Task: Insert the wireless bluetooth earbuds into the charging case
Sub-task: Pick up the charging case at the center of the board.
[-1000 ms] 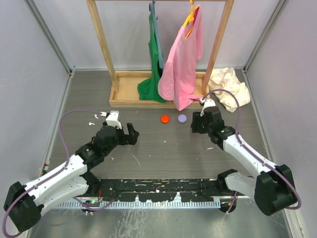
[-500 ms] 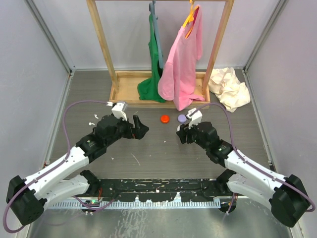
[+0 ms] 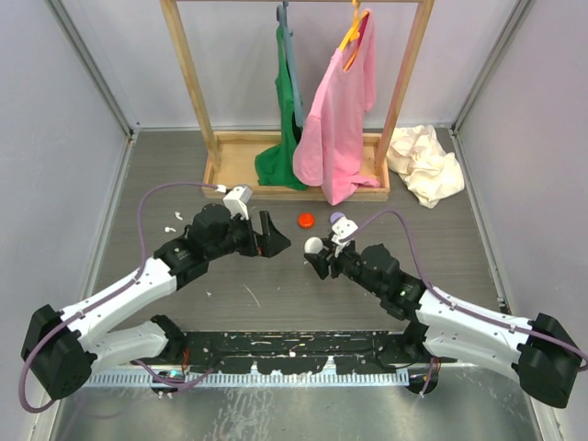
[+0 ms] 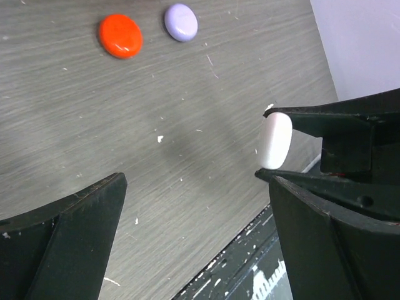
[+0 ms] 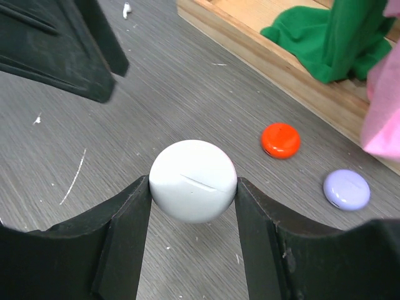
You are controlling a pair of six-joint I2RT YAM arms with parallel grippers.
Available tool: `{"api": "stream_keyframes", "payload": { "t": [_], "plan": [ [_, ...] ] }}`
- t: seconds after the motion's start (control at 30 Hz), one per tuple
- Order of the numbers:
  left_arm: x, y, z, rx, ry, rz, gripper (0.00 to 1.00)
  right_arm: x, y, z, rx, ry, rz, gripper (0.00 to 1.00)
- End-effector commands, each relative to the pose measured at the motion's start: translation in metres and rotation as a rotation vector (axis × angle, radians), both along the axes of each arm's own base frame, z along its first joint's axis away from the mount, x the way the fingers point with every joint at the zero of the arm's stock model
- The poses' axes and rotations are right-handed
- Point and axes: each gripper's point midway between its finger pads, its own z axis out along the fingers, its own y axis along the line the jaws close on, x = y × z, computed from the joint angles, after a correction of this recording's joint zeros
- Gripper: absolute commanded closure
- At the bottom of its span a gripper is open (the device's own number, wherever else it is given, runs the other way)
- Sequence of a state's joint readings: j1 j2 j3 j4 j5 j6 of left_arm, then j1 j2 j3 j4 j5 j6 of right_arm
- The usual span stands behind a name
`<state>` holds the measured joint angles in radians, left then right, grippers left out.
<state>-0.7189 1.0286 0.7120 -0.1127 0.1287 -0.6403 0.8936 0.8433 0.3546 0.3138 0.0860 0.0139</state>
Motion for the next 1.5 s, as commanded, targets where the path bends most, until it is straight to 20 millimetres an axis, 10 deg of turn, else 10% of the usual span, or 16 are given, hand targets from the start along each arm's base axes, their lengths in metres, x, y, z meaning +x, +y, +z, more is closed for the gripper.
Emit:
{"api": "stream_keyframes", "payload": {
  "t": [0.0, 1.07, 1.47],
  "plan": [
    [-0.003, -0.025, 0.034, -0.120, -0.003, -0.081, 0.01, 0.002, 0.015, 0.030, 0.061, -0.120, 0.010, 0.47],
    [-0.017, -0.067, 0.018, -0.173, 0.059, -0.275, 0.52, -0.013, 0.053, 0.037, 0.063, -0.172, 0.120, 0.45],
    [-0.024, -0.057, 0.029, -0.127, -0.061, -0.332, 0.81, -0.021, 0.056, 0.044, 0.087, -0.180, 0.168, 0.28]
  ]
}}
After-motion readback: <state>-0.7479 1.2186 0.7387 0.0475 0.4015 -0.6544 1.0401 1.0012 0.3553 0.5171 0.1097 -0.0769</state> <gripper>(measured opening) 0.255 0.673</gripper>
